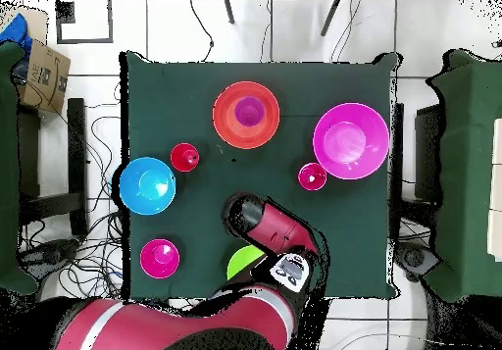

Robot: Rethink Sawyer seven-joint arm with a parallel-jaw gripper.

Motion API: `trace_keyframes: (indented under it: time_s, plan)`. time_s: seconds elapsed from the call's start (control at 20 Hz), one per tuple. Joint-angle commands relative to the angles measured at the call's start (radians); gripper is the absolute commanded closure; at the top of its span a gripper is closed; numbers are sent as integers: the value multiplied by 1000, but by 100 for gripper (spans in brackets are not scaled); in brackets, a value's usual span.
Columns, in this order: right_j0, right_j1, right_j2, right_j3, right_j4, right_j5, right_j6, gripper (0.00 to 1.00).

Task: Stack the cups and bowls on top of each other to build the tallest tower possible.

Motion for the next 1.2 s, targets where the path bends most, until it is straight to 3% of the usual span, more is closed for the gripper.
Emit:
trace_keyframes:
  time_s: [0.05,0.2,0.4,0.65,1.2]
  plan:
    - [-26,30,163,56,44,-81,169,0]
    - [-20,26,158,59,44,-64,173,0]
    - [34,-5,95,43,38,90,205,0]
    - [48,-22,68,24,29,218,218,0]
    - [84,-50,39,30,42,294,246,0]
